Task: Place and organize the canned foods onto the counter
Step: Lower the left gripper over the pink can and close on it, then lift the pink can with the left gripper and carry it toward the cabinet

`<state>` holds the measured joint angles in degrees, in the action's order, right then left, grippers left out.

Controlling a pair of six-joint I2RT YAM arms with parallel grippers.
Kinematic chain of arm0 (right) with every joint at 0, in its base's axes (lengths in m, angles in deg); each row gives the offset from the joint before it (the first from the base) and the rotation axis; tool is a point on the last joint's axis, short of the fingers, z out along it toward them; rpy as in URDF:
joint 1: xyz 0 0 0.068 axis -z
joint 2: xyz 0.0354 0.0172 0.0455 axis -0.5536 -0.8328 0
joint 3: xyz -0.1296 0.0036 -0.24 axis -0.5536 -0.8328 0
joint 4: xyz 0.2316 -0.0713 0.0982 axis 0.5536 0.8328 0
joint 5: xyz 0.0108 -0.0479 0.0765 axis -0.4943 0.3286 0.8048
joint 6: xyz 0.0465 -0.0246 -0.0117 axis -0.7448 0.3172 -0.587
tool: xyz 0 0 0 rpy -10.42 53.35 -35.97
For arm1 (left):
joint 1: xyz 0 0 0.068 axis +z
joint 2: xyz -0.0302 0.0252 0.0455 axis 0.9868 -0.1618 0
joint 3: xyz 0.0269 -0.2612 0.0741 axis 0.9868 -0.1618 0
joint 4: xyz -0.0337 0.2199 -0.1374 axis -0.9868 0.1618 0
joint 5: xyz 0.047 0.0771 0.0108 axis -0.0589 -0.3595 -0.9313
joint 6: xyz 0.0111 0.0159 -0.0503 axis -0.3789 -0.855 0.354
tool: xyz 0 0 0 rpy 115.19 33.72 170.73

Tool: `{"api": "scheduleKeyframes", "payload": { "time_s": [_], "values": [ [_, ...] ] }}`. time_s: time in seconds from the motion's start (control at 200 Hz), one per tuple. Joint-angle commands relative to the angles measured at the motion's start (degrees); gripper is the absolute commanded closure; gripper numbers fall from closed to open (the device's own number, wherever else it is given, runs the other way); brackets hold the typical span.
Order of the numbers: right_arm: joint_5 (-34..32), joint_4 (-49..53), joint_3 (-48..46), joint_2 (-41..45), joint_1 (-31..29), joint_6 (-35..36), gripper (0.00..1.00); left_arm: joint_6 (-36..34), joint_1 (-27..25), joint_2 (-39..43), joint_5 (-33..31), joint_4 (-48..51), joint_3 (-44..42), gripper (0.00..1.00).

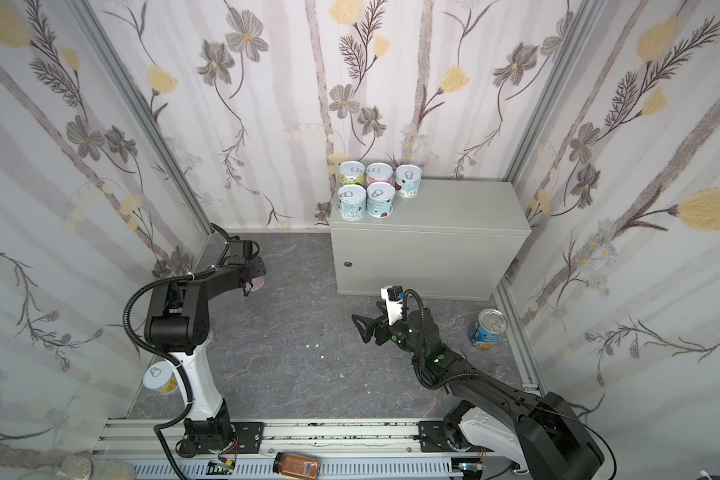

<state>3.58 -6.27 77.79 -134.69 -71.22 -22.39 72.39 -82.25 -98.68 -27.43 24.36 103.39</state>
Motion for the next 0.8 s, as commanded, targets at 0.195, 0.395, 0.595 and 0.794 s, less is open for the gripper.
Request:
{"api": "scheduleKeyframes", "payload": {
  "time_s": [0.195,0.395,0.595,0.794],
  "values": [
    [0.29,-1.38,0.40,0.65,-0.13,0.14,0.00,0.62,-0.76,2.66,0.44,0.42,-2.18,0.39],
    [-0.32,-0.26,0.43,1.77,-0.19,0.53,0.00,-0.35,-3.19,7.12,0.75,1.66,-2.92,0.39],
    [-1.87,2.56,0.20,5.33,-0.87,0.76,0.00,0.07,-7.37,11.82,0.96,3.56,-5.33,0.39],
    [-3.10,6.27,-1.71,11.15,-0.98,-0.25,0.00,2.14,-13.29,19.09,1.20,4.24,-10.14,0.39]
  ]
}}
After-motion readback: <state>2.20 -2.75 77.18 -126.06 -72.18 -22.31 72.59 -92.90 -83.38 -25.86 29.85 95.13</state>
